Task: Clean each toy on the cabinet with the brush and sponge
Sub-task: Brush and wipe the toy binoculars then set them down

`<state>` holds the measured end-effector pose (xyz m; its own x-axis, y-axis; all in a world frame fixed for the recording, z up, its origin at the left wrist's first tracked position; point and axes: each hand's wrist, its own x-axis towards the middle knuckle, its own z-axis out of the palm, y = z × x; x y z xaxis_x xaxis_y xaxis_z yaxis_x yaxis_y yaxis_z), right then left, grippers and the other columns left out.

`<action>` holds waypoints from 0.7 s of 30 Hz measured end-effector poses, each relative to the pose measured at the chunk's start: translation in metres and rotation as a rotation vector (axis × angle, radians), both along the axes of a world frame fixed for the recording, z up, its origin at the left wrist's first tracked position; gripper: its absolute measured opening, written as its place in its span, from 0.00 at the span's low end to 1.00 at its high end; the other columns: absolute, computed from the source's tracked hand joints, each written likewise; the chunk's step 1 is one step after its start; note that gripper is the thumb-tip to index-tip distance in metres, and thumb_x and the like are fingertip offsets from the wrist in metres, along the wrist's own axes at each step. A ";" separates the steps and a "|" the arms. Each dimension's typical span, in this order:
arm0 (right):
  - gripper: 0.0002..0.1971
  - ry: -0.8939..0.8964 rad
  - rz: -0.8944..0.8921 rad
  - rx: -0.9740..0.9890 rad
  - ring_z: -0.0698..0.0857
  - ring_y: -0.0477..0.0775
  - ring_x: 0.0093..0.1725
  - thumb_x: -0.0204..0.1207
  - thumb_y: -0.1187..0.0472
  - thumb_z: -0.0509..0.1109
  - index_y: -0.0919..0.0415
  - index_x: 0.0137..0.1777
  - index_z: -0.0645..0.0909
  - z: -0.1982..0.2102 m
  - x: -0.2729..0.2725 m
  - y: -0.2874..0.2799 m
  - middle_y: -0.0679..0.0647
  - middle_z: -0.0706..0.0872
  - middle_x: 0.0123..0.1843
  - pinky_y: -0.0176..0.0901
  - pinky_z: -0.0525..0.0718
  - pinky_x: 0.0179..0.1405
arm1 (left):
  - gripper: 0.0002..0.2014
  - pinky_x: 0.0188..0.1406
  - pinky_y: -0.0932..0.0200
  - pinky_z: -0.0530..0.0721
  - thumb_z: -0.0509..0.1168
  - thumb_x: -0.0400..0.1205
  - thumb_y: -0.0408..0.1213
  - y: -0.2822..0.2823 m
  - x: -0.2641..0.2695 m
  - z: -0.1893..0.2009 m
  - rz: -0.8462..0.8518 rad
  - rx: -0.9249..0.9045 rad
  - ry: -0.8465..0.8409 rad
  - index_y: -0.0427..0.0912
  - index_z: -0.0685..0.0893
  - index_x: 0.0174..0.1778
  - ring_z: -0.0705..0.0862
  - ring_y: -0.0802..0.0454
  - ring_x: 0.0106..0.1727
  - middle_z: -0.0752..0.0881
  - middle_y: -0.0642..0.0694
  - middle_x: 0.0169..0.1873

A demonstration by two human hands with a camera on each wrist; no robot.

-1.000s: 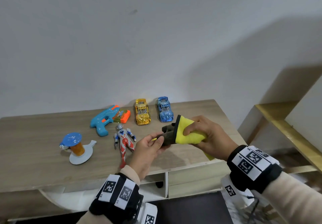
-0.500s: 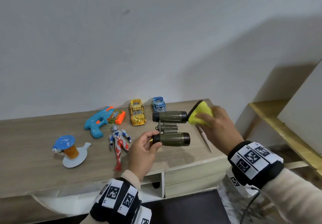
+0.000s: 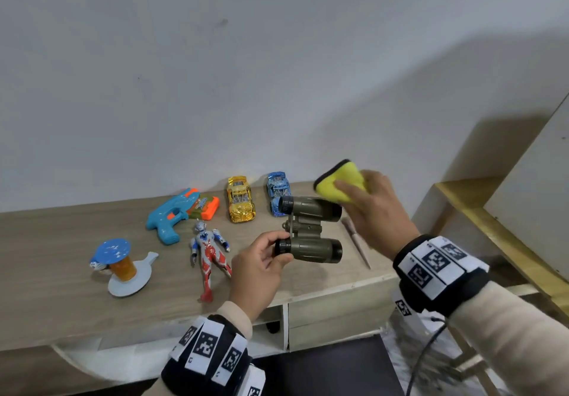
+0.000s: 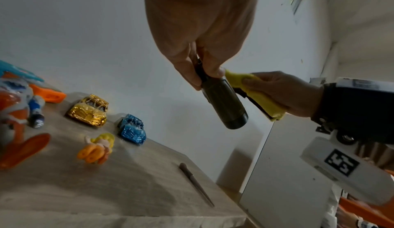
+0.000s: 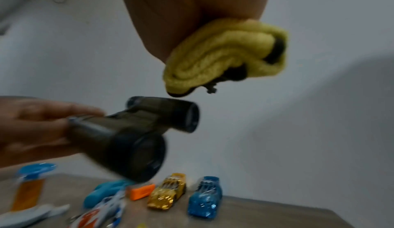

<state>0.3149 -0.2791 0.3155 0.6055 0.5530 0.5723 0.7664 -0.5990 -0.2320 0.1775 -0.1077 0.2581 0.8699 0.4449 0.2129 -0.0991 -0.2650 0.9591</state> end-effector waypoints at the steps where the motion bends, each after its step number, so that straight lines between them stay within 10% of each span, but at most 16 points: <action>1: 0.16 0.023 0.099 -0.018 0.80 0.72 0.53 0.73 0.59 0.68 0.57 0.61 0.82 -0.002 -0.011 0.005 0.73 0.78 0.57 0.59 0.83 0.51 | 0.19 0.48 0.78 0.80 0.71 0.75 0.25 -0.001 0.002 0.001 0.005 -0.042 -0.014 0.57 0.83 0.50 0.85 0.73 0.51 0.86 0.60 0.48; 9: 0.21 0.160 0.064 0.025 0.82 0.68 0.43 0.75 0.49 0.59 0.58 0.62 0.83 -0.021 -0.024 -0.012 0.69 0.80 0.50 0.41 0.77 0.45 | 0.15 0.48 0.66 0.85 0.67 0.80 0.28 0.016 0.005 -0.007 0.057 -0.369 0.043 0.55 0.82 0.53 0.87 0.58 0.54 0.89 0.53 0.52; 12: 0.25 0.273 0.109 0.074 0.77 0.52 0.48 0.74 0.43 0.62 0.53 0.69 0.77 -0.016 -0.026 -0.012 0.62 0.79 0.54 0.23 0.66 0.50 | 0.10 0.48 0.63 0.87 0.64 0.81 0.29 0.013 0.009 -0.006 0.009 -0.574 0.055 0.49 0.82 0.54 0.89 0.53 0.53 0.90 0.47 0.51; 21: 0.25 0.474 0.096 0.261 0.80 0.46 0.59 0.64 0.38 0.72 0.38 0.62 0.77 -0.007 -0.030 -0.006 0.47 0.82 0.62 0.39 0.74 0.59 | 0.10 0.41 0.68 0.84 0.62 0.83 0.30 0.006 0.011 -0.003 -0.089 -0.449 0.045 0.48 0.81 0.55 0.89 0.50 0.52 0.88 0.47 0.55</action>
